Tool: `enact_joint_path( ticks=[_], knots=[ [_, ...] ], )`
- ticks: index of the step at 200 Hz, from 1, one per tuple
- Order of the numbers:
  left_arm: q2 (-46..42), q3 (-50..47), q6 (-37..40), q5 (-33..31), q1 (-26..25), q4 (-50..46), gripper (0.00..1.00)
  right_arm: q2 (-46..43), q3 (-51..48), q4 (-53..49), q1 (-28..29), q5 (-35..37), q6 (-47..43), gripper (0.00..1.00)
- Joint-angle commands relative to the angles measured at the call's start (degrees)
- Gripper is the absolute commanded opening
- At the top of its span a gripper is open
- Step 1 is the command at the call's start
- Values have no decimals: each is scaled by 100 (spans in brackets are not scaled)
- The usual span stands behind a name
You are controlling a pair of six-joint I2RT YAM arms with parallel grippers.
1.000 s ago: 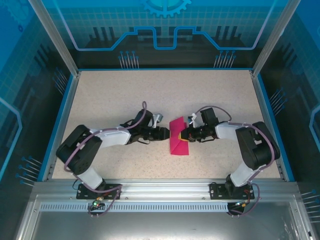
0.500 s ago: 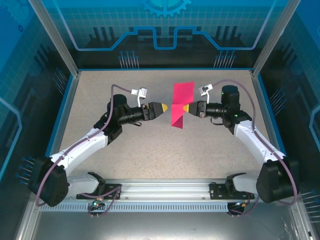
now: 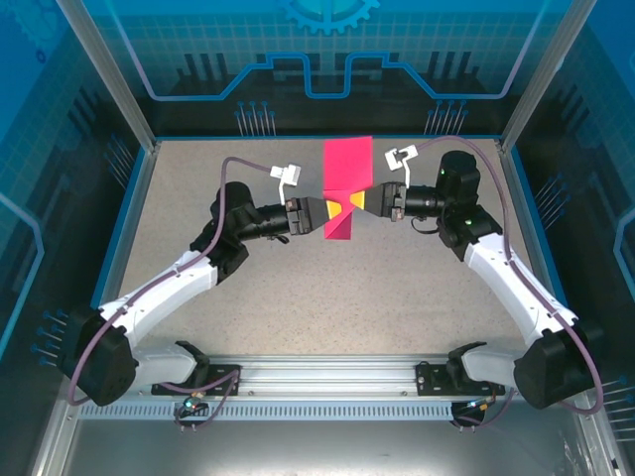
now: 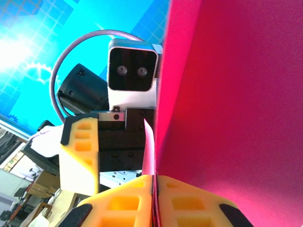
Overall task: Fold a paper plane with a square sheet of paper (fold left side to right side)
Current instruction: Turn over the paper at the center of the table.
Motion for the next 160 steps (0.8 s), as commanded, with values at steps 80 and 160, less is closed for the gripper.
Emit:
enact_joint_path(
  ticks=[80,160],
  knots=[
    [-342,105,446,-503,-85,-459,4,-223,8,-624,39,310,-285,33],
    [-36,1616,2965,-4377,-1450,-6378,0,-876,336,-5387,-1213,4435,-2898,67]
  ],
)
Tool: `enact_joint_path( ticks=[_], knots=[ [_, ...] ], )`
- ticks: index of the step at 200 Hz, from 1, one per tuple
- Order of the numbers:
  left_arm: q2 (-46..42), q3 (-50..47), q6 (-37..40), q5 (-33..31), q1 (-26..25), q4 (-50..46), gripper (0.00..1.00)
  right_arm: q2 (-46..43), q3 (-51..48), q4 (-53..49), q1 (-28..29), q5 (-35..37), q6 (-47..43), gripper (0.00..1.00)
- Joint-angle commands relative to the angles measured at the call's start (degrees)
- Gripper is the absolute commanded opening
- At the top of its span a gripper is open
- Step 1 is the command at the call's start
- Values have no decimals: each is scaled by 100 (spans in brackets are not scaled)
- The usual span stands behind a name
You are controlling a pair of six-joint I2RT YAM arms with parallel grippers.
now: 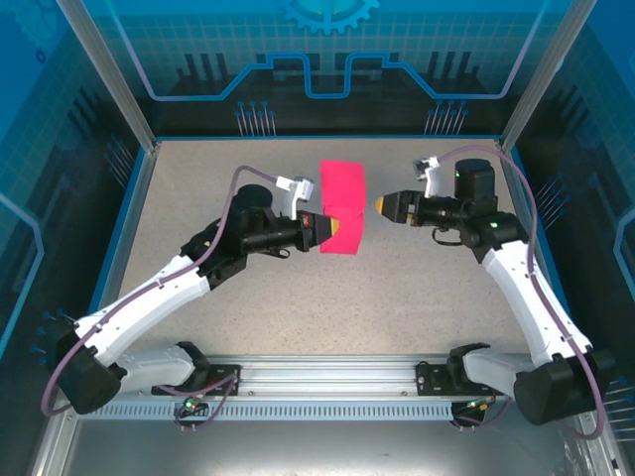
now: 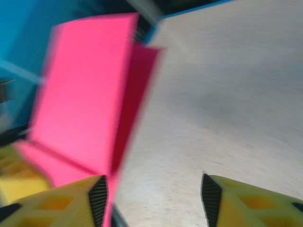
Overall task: Fold a paper plane with a square sheet of paper (fold left side to right side)
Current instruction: Turn over the paper at the center of the table.
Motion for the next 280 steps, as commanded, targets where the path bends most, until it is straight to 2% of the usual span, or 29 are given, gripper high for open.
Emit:
enact_joint_path(
  ticks=[1,15,40,71,123,164,227,248,280],
  knots=[
    [374,508,826,-1983,-413,-2441,0,-297,7,-1706,-450,1947,-831,68],
    [727,776,766,-2729,-714,-3123,0,-482,-171,-1880,-824,2296,-930,77],
    [1565,1262,336,-3881,-1129,-4125,0,-820,-487,-1935,-1482,2309,-1020,99],
    [2826,2018,-408,-4689,-1297,-5271,0,-1065,-747,-1862,-1922,1978,-1161,99],
    [4478,2745,-1001,-5099,-1337,-6015,0,-1052,-899,-1858,-2077,1712,-1217,99],
    [5236,3181,-858,-4692,-1333,-5876,0,-1014,-987,-1827,-2128,1648,-1244,99],
    [5652,3331,-640,-3068,-1181,-4873,7,-970,-1182,-1598,-2204,932,-1107,99],
    [5712,3398,-582,-2784,-1114,-4692,12,-926,-1233,-1521,-2217,735,-1070,99],
    [5655,3441,-508,-2445,-1048,-4509,27,-694,-1233,-1581,-2217,406,-1156,99]
  ],
)
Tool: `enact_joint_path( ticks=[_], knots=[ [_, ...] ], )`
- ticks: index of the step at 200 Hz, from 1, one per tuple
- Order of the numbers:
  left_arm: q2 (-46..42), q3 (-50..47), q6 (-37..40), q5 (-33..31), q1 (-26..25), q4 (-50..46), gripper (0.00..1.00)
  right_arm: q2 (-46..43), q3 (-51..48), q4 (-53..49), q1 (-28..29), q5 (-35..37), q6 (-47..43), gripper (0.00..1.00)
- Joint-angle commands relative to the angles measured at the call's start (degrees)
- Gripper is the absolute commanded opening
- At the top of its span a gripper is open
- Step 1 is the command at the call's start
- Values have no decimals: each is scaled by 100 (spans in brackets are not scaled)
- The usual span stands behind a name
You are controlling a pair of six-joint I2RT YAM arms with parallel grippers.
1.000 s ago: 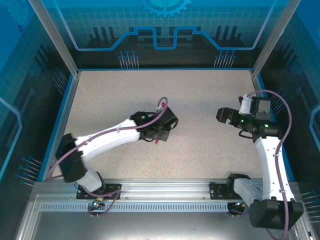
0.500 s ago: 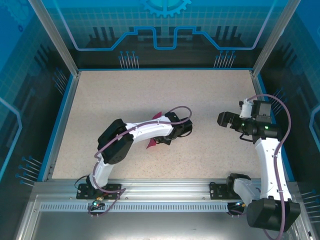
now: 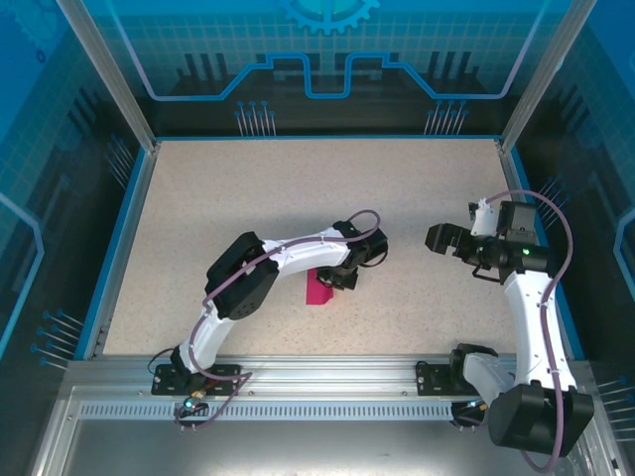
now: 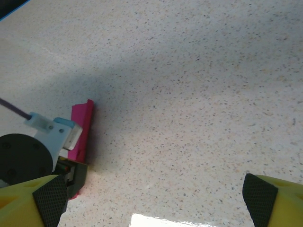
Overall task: Fold a paper plane with a square sheet of paper (fold left side to right side)
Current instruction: Turn over the paper at the center of the table.
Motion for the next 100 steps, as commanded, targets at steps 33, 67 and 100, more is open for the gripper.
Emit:
enact_joint_path(
  ticks=[33,67,100],
  knots=[
    [-367,-28,285,993,109,578,40,481,-106,13,-65,-979,16,98],
    [-1410,-779,337,1442,276,1312,56,871,-270,227,349,-1017,206,89],
    [-2533,-1772,148,2158,827,2094,65,1503,-267,744,1265,-766,608,76]
  ],
)
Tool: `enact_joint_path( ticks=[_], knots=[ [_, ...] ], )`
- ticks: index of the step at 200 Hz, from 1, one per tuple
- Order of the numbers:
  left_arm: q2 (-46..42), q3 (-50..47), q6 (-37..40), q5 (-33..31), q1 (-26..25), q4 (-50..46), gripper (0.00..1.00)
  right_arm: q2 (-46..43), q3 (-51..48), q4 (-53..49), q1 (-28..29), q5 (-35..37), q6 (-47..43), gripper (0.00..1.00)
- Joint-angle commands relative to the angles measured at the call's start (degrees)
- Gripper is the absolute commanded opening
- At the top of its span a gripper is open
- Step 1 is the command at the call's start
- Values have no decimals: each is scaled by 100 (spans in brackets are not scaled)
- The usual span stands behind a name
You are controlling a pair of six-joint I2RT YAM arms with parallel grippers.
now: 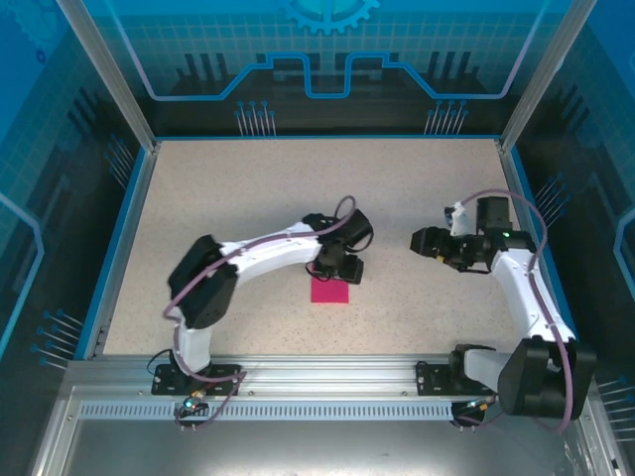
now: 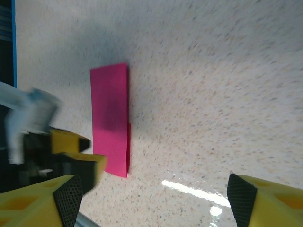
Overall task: Fold a paper plane with a square sheet of paper (fold left side to right side)
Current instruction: Turn over the paper at the center of the table, then third fold the triangle at the center of the table.
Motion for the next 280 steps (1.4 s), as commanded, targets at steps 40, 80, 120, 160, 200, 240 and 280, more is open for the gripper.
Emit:
enact_joint_path(
  ticks=[40,80,120,160,200,240,280],
  knots=[
    [-1683,-2089,-521,1695,1474,1875,66,1325,347,1174,1806,381,830,68],
    [-1526,-2834,-782,2497,1993,2935,67,1641,606,1418,2506,1049,851,72],
    [-1035,-2887,-796,2648,2007,3232,63,1547,499,1468,2730,1110,774,72],
    [-737,-2897,-845,2688,2003,3368,60,1183,293,1534,2834,1147,571,72],
    [-640,-2960,-845,2716,2002,3425,59,544,-118,1730,3123,1524,327,74],
    [-625,-3011,-914,2746,2004,3487,33,-68,-723,2300,4051,2398,-24,75],
    [-665,-2985,-938,2766,2007,3432,12,-246,-1519,3331,5569,4096,-973,76]
  ],
)
